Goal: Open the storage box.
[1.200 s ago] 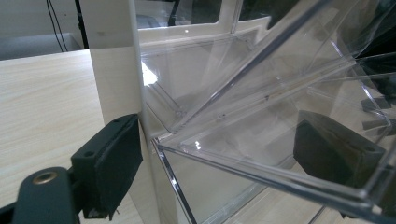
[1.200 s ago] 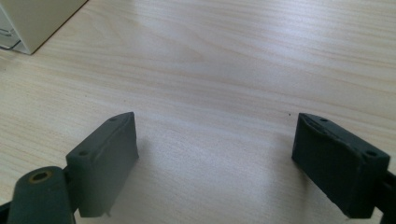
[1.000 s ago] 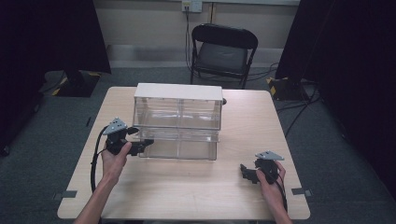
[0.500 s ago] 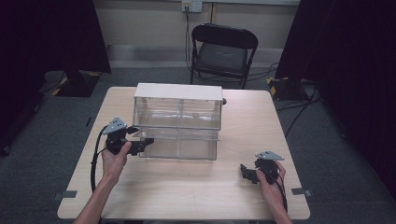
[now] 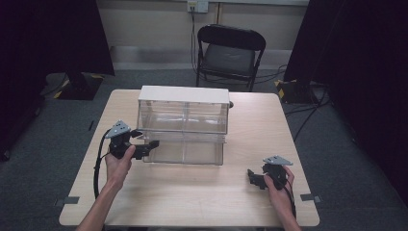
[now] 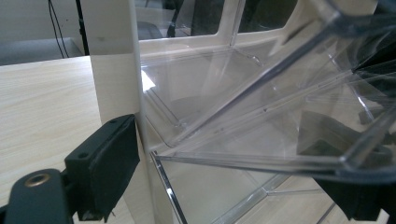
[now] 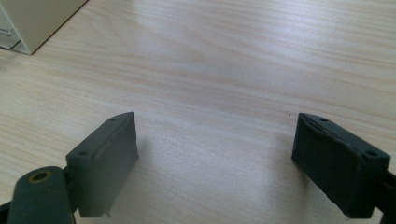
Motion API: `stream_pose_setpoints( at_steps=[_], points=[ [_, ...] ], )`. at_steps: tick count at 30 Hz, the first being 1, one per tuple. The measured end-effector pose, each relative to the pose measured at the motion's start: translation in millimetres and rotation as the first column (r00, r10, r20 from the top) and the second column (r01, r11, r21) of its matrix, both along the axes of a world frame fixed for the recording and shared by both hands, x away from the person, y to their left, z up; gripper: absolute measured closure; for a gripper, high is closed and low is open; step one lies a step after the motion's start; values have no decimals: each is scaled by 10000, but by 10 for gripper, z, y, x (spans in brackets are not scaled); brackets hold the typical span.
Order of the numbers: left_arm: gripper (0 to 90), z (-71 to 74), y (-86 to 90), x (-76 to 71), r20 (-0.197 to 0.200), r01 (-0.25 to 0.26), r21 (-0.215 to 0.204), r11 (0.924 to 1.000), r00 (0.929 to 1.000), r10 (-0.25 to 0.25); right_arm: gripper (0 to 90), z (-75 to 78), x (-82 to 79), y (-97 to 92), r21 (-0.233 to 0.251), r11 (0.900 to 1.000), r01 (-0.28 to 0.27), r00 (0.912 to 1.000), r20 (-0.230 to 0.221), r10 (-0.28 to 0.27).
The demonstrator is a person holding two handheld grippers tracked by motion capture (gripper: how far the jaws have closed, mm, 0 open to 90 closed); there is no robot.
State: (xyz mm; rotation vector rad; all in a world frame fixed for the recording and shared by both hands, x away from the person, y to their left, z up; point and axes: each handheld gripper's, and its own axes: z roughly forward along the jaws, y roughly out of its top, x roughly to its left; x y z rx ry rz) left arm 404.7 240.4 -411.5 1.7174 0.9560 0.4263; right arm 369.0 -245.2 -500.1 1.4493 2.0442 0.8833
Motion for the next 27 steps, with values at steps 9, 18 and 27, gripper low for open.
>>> stream_pose_setpoints(
  at_steps=[9, 18, 27],
  points=[
    [109, 37, -7, 7, 77, 19, 88, 10000, 10000, -19, 133, 0, 0, 0, -2, 10000, 0, 10000, 0, 0],
    [98, 58, -30, -5, 222, -96, 89, 9999, 9997, 94, 133, 0, -1, 1, 5, 10000, 6, 10000, -4, -6],
    [122, 77, -6, -20, 210, -92, 74, 9999, 9997, 91, 133, 0, 0, 0, -2, 10000, -1, 10000, 1, 1]
  ],
)
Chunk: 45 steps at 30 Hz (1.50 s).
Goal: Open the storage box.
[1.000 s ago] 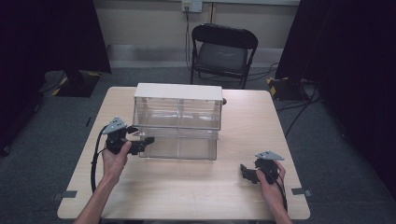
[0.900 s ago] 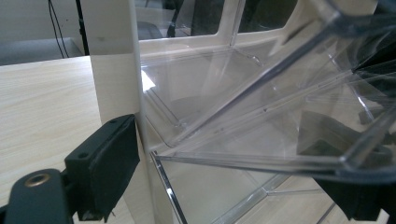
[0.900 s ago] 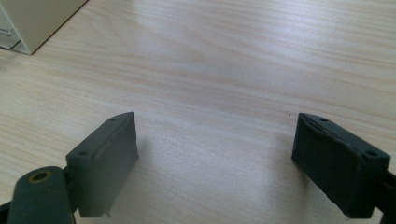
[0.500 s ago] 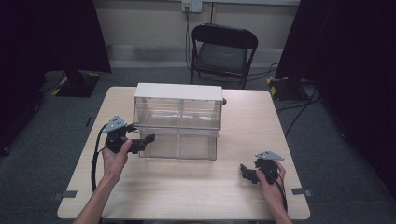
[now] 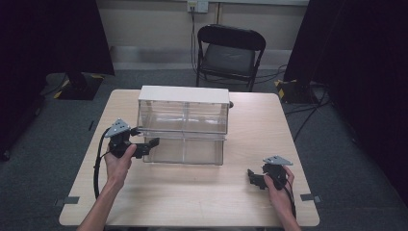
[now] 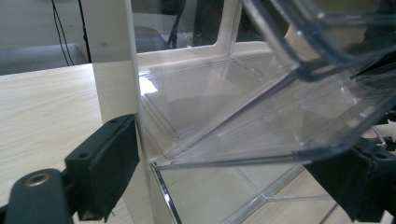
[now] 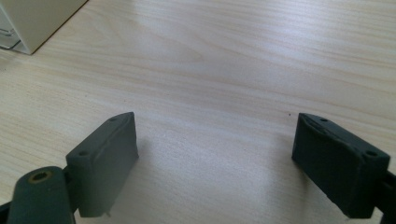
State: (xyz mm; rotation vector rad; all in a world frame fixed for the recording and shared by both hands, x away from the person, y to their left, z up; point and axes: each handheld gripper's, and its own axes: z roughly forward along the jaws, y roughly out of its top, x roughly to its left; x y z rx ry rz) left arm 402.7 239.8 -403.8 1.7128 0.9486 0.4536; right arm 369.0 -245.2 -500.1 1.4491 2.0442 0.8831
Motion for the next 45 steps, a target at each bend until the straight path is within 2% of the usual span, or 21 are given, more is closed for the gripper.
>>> stream_pose_setpoints(
  at_steps=[4, 23, 29, 45],
  points=[
    [135, 2, 3, -3, 9, 10, -73, 10000, 10000, -10, 133, 0, 0, 1, 6, 10000, 5, 10000, -3, -5],
    [138, 10, -6, -12, -25, -53, 78, 10000, 10000, 54, 133, 0, 0, 0, 3, 10000, -1, 10000, -1, 1],
    [139, 12, -4, -11, -78, -54, -87, 9999, 10000, 53, 133, 0, 0, 0, 2, 10000, 0, 10000, -1, 0],
    [144, 16, -1, -14, -118, -47, -76, 10000, 9999, 46, 133, 0, 0, 0, 2, 10000, -1, 10000, -2, 1]
  ],
)
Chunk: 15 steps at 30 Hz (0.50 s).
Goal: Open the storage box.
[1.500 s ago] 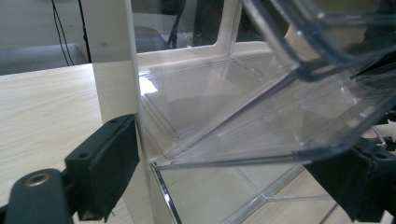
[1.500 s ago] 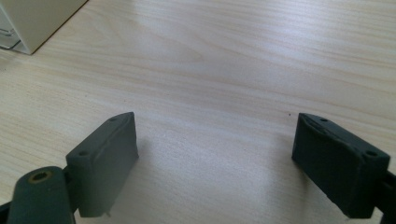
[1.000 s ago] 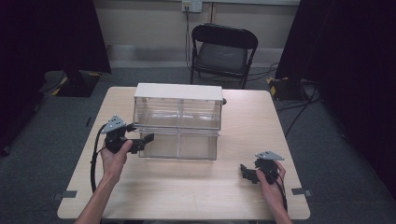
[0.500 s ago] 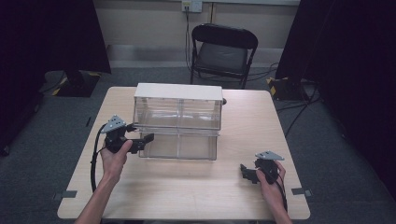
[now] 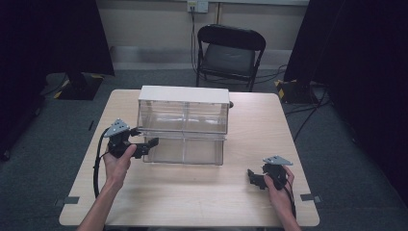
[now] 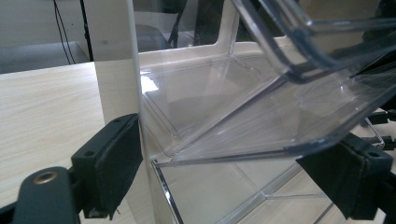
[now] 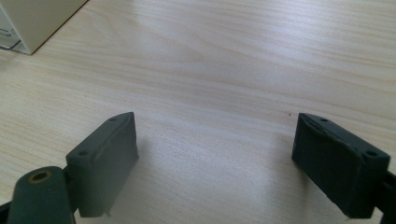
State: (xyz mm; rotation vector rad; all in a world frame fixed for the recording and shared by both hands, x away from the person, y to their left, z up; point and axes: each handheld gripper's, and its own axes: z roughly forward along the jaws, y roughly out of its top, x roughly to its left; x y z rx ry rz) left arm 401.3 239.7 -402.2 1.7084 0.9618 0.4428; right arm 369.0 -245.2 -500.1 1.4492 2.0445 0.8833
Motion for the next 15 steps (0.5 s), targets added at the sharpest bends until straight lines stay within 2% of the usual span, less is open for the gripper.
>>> stream_pose_setpoints(
  at_steps=[15],
  points=[
    [144, 0, 6, 2, -23, 24, -4, 10000, 10000, -24, 133, 0, 0, 0, 1, 10000, 1, 10000, 1, -1]
  ],
)
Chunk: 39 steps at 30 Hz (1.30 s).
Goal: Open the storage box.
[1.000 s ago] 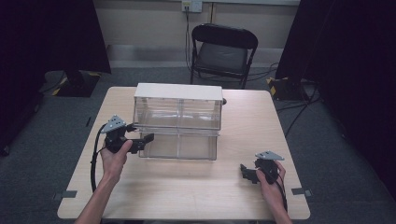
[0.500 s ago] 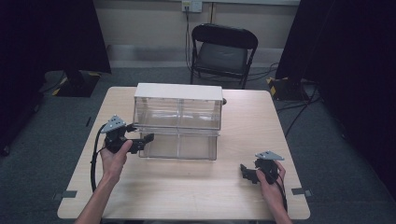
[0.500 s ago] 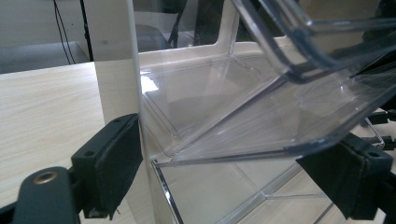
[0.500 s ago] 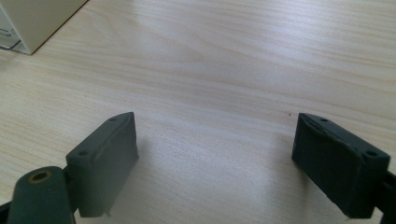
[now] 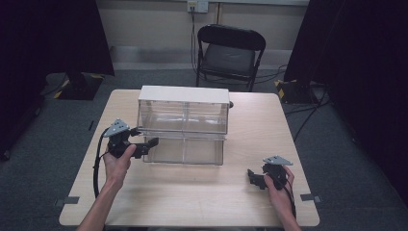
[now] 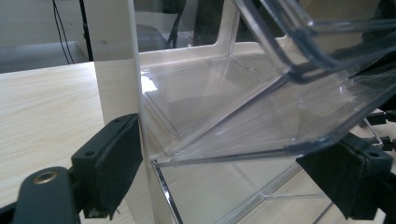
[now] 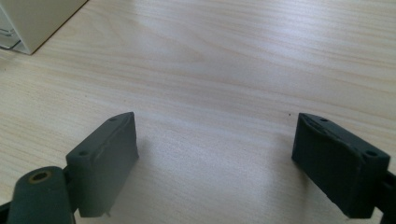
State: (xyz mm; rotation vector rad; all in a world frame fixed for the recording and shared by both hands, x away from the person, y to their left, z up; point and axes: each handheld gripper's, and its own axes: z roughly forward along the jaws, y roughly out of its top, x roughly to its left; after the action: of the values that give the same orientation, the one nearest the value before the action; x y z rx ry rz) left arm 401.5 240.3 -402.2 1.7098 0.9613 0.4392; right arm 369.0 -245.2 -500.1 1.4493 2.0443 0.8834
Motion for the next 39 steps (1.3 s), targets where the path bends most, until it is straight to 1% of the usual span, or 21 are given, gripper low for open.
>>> stream_pose_setpoints(
  at_steps=[2, 10, 12, 16, 17, 39],
  points=[
    [144, 1, 6, 3, 17, 23, 74, 10000, 10000, -23, 133, 0, 0, 0, -1, 10000, -1, 10000, 1, 1],
    [143, -1, 9, 5, 6, 37, 56, 10000, 10000, -37, 133, 0, 0, 0, -2, 10000, 0, 10000, 0, 0],
    [142, -5, 9, 10, -3, 46, -64, 10000, 10000, -46, 133, 0, 0, 0, -1, 10000, -1, 10000, 1, 1],
    [142, -7, 8, 11, -22, 48, -82, 10000, 10000, -48, 133, 0, 0, 0, -2, 10000, 0, 10000, 1, 0],
    [142, -8, 4, 9, -58, 38, -141, 9999, 10000, -38, 133, 0, 0, 0, -2, 10000, 0, 10000, 1, 0],
    [142, -8, 5, 8, -58, 49, -82, 10000, 10000, -49, 133, 0, 0, 0, -2, 10000, 0, 10000, 1, 0]
  ],
)
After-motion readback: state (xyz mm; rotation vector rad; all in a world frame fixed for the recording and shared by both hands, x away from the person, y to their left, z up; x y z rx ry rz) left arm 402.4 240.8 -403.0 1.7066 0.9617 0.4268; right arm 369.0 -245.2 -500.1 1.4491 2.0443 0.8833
